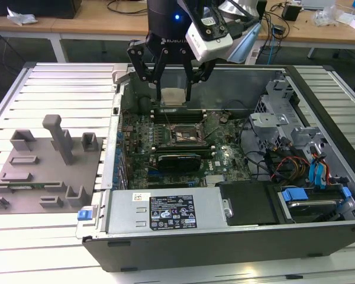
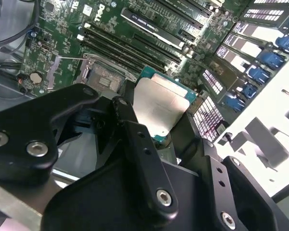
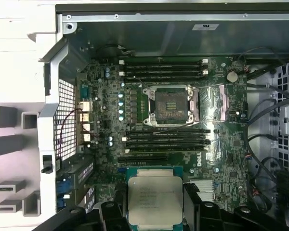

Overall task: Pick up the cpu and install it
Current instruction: 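Pick up the cpu and move it towards the insertion slot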

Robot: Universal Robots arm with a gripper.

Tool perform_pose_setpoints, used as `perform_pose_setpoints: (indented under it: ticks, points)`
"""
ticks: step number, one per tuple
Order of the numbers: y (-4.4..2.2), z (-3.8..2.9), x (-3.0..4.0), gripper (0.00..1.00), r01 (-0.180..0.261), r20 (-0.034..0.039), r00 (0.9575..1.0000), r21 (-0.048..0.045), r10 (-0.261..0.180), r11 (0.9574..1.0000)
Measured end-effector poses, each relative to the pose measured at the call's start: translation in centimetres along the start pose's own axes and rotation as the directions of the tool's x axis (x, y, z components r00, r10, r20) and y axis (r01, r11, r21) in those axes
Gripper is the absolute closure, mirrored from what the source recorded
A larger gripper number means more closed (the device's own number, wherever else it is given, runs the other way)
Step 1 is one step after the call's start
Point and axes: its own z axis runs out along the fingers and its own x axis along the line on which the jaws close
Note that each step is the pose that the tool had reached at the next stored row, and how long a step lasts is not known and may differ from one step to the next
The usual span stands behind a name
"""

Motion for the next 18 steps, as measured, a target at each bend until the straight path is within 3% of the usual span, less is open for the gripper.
perform_pose_setpoints:
  ticks: [9,18]
  points:
    - [0.23,1.55,0.02,0.45,0.0,-0.0001,1.0,0.0001,0.0,1.0]
    - [1.23,3.27,-0.46,0.45,0.0,-0.0001,1.0,0.0,0.0,1.0]
